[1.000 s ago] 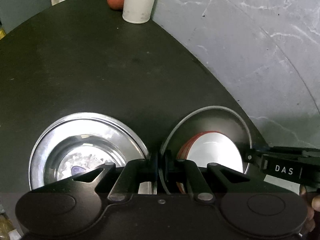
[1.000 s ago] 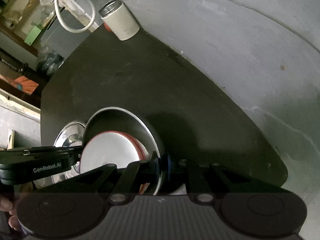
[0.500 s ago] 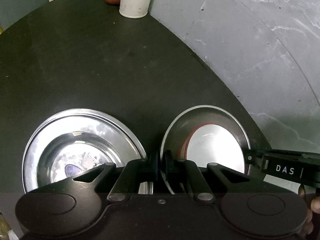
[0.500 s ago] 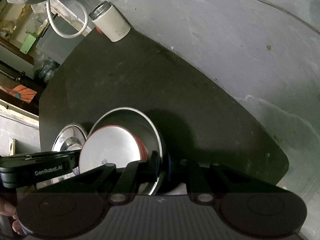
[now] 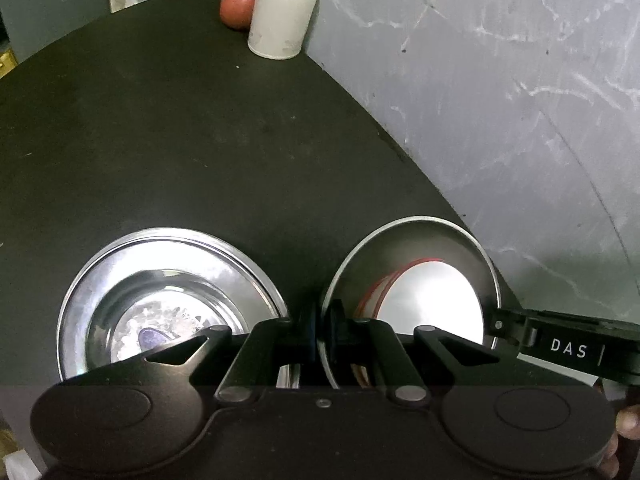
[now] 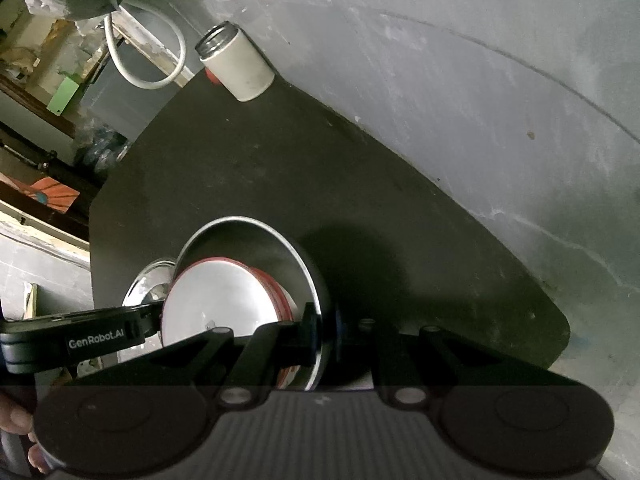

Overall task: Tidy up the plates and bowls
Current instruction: 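Carry the steel mixing bowl over the steel plate stack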

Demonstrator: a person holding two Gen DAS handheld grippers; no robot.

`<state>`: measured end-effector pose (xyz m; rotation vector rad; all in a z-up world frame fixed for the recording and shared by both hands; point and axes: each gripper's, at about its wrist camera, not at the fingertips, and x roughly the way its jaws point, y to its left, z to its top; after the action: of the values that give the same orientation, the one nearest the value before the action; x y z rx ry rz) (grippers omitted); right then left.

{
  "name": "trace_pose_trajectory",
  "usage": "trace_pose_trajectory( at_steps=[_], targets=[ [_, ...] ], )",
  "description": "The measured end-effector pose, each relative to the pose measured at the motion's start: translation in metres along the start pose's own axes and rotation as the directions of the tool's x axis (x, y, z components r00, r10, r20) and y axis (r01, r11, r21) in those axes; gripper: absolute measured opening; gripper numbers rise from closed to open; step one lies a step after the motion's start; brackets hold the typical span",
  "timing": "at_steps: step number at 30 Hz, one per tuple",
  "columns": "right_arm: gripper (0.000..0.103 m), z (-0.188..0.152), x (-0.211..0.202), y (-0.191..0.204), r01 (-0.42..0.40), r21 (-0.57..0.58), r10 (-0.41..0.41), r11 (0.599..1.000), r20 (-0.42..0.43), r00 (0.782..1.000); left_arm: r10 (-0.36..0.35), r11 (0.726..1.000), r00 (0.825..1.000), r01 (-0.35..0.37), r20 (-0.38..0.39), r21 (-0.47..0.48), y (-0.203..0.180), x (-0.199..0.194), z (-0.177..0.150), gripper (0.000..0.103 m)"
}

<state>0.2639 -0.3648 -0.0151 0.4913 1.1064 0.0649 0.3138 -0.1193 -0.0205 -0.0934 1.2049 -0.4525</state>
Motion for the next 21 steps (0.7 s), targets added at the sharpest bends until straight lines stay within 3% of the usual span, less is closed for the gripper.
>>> trace_pose_trajectory(
  at_steps=[21],
  targets=[
    [0.01, 0.013, 0.014, 0.065, -0.092, -0.153, 0.086, 0.984, -0.041, 0.995, 0.066, 0.985, 0.994, -0.051, 0.09, -0.164, 0.052, -0.052, -0.013, 0.006]
  ],
)
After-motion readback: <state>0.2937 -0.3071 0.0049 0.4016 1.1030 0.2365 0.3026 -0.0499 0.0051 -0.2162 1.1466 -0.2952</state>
